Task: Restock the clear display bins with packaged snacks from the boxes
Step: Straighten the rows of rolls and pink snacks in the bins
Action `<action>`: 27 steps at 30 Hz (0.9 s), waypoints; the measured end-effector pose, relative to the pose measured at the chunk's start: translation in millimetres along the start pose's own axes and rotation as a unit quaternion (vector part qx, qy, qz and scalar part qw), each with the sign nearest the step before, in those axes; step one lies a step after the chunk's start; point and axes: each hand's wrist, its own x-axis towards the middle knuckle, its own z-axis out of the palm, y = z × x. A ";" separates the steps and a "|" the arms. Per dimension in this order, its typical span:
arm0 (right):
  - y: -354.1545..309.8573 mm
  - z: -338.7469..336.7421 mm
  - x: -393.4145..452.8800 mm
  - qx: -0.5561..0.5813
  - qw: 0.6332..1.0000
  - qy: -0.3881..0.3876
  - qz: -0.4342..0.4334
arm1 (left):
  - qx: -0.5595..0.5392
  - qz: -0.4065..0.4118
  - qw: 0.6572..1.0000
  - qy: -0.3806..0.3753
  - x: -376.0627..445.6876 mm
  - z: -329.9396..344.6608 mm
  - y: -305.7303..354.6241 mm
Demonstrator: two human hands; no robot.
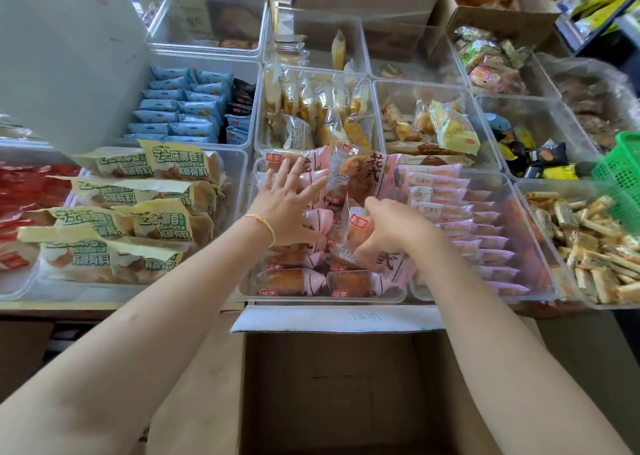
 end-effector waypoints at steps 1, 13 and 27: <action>-5.6 -4.8 -8.4 -0.006 1.000 -0.009 -0.011 | -0.021 0.001 1.000 0.021 -8.2 -3.7 -2.8; -118.9 70.5 0.2 -0.139 0.971 0.117 -0.156 | -0.282 -0.205 0.919 0.183 -98.9 18.5 -28.0; -106.7 102.1 5.3 -0.233 0.947 0.166 -0.145 | -0.054 -0.071 0.994 0.069 -116.1 41.1 -16.0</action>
